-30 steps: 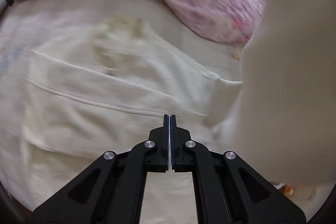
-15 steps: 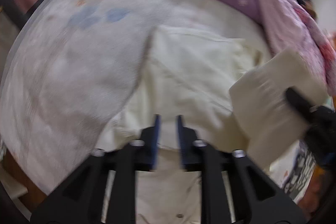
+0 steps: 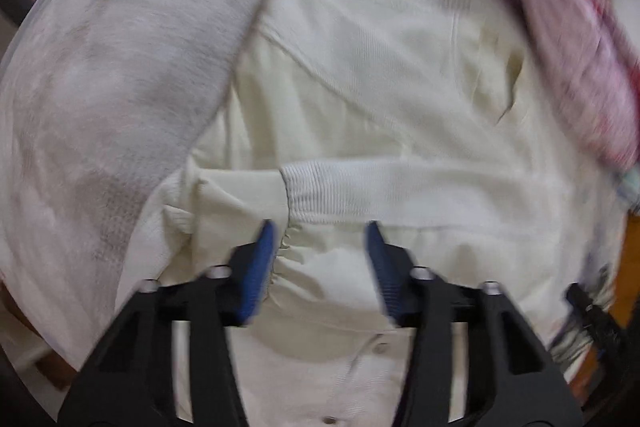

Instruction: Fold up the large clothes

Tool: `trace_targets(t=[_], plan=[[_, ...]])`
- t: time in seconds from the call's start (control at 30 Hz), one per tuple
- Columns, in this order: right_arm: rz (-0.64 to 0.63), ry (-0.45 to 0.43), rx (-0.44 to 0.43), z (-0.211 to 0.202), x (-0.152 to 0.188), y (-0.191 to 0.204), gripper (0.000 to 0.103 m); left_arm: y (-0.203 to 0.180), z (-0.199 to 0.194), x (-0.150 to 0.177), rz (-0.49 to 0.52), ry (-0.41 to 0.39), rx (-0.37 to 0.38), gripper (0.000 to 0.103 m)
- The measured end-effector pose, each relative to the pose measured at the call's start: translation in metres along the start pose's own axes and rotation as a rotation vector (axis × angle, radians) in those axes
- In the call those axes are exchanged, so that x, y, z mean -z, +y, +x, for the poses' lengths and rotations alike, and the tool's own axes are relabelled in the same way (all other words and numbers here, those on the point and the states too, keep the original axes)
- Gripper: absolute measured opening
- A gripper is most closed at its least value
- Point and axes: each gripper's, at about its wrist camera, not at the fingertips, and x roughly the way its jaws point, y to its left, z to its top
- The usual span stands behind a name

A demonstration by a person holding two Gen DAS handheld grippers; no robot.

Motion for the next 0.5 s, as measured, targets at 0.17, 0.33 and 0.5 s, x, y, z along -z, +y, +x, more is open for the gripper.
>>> trace_targets(t=[0.17, 0.33, 0.5], plan=[[0.105, 0.143, 0.143, 0.056, 0.02, -0.081, 0.0, 0.019, 0.036, 0.006, -0.06, 0.043, -0.009, 0.042], [0.18, 0.115, 0.084, 0.043, 0.023, -0.093, 0.0, 0.033, 0.02, 0.003, -0.094, 0.005, -0.033, 0.067], [0.172, 0.147, 0.073, 0.036, 0.024, -0.089, 0.004, 0.045, 0.013, -0.012, -0.11, -0.074, -0.034, 0.085]])
